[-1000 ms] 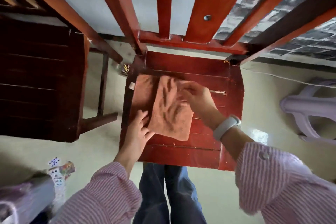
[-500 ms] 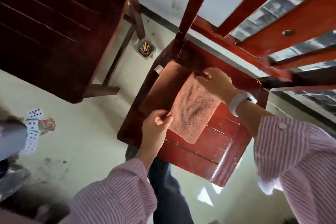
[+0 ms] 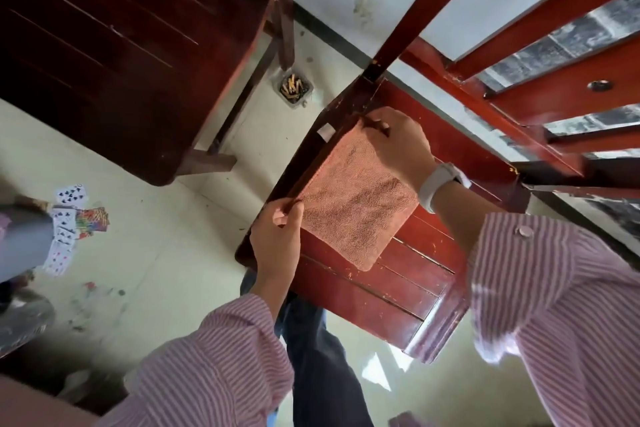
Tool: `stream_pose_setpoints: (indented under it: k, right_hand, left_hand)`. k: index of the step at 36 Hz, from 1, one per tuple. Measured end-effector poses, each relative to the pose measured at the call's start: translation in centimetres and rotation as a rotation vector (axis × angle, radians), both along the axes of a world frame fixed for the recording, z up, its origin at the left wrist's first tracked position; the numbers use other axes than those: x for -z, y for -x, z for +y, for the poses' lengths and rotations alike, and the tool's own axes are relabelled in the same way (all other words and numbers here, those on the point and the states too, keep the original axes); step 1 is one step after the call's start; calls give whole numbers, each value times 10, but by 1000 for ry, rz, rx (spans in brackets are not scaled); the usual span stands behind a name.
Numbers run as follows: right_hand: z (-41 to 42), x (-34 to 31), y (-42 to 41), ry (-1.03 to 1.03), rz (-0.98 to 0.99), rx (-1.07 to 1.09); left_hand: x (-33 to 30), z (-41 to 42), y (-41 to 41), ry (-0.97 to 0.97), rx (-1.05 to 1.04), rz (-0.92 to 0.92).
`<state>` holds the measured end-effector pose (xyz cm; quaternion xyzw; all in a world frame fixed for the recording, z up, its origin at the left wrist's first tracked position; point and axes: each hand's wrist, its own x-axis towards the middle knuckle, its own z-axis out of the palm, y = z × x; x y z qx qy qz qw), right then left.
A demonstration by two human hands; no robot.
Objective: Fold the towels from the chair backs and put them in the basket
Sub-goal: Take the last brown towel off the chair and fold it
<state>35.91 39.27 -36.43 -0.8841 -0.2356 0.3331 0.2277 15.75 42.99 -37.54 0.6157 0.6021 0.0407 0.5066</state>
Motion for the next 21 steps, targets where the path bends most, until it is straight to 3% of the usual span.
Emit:
stream_pose_setpoints:
  k: [11, 17, 21]
  right_hand:
    - [10, 8, 3, 85, -89, 73]
    - [-25, -13, 33, -143, -425, 59]
    - [-63, 5, 67, 11, -509, -48]
  left_hand:
    - [17, 7, 0, -121, 36, 120]
    - [4, 10, 0, -613, 574, 109]
    - [7, 12, -18, -676, 1035, 56]
